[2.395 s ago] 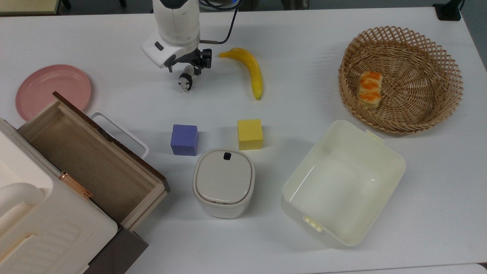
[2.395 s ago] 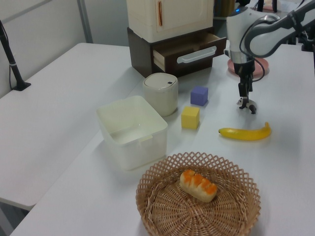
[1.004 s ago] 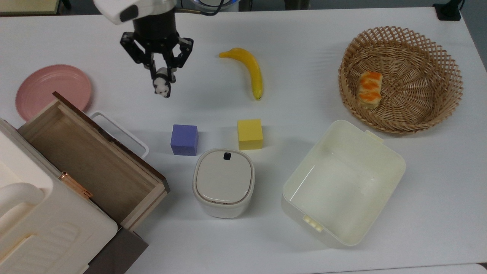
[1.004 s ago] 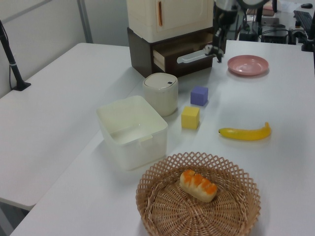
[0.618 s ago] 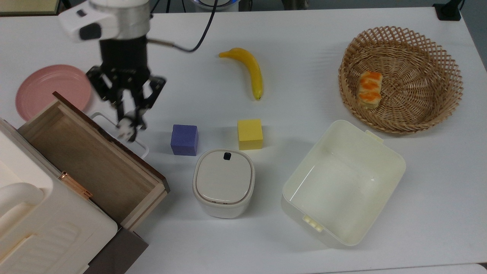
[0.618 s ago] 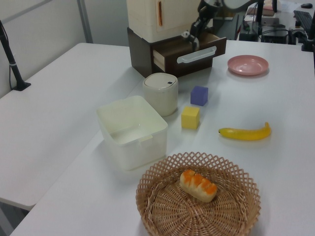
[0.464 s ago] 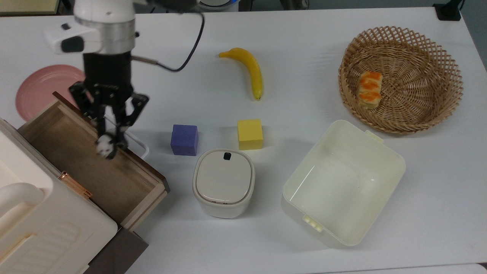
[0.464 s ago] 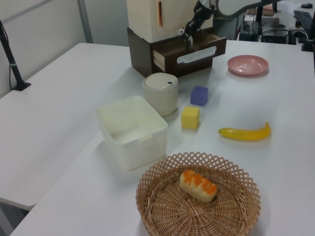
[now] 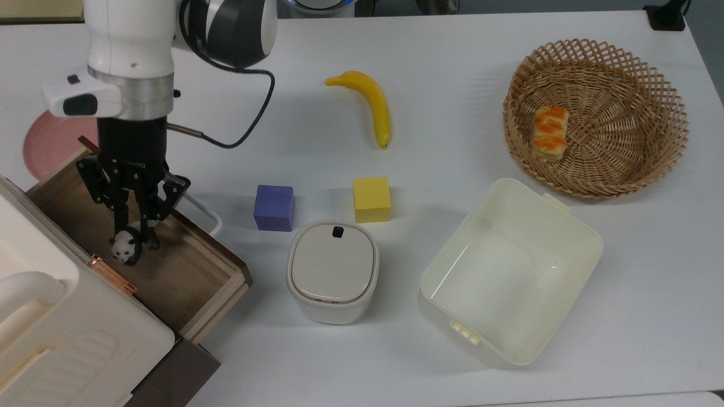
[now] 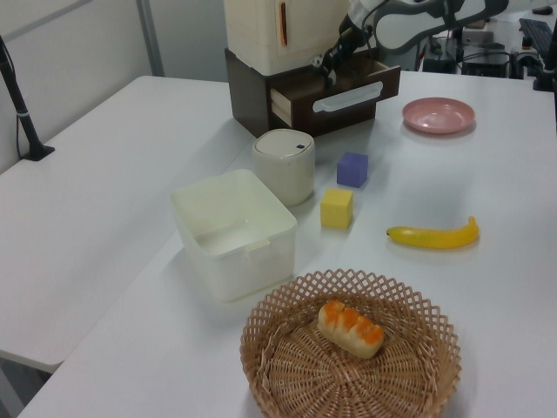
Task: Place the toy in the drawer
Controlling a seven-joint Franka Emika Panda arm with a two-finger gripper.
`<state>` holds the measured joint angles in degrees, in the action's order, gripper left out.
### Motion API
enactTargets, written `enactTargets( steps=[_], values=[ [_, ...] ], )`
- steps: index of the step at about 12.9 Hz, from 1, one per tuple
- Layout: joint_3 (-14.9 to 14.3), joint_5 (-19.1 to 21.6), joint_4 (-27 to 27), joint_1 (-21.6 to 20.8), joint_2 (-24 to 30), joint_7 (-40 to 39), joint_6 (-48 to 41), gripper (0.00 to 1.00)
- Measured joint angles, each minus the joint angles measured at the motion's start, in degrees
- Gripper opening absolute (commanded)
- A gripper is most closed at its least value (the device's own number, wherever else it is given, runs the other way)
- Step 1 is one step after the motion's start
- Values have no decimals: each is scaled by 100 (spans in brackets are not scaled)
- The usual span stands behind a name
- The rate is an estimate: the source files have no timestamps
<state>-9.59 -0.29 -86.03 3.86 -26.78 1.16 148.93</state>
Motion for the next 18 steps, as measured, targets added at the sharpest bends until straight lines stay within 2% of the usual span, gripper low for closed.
enactTargets(
  steps=[1,2,3,4,5,11,13,15,18],
  values=[
    [0,0,0,19,-56,0,1,1],
    [0,0,-1,40,-97,0,2,12],
    [0,0,-19,68,-148,0,2,42],
    [0,0,-29,76,-171,0,2,93],
    [0,0,-31,81,-194,0,2,100],
    [0,0,-5,83,-140,33,2,100],
    [16,0,-55,8,189,151,-91,100],
    [39,0,-146,-172,580,184,-635,100],
    [53,-60,-310,-688,1417,242,-2336,100]
  ],
)
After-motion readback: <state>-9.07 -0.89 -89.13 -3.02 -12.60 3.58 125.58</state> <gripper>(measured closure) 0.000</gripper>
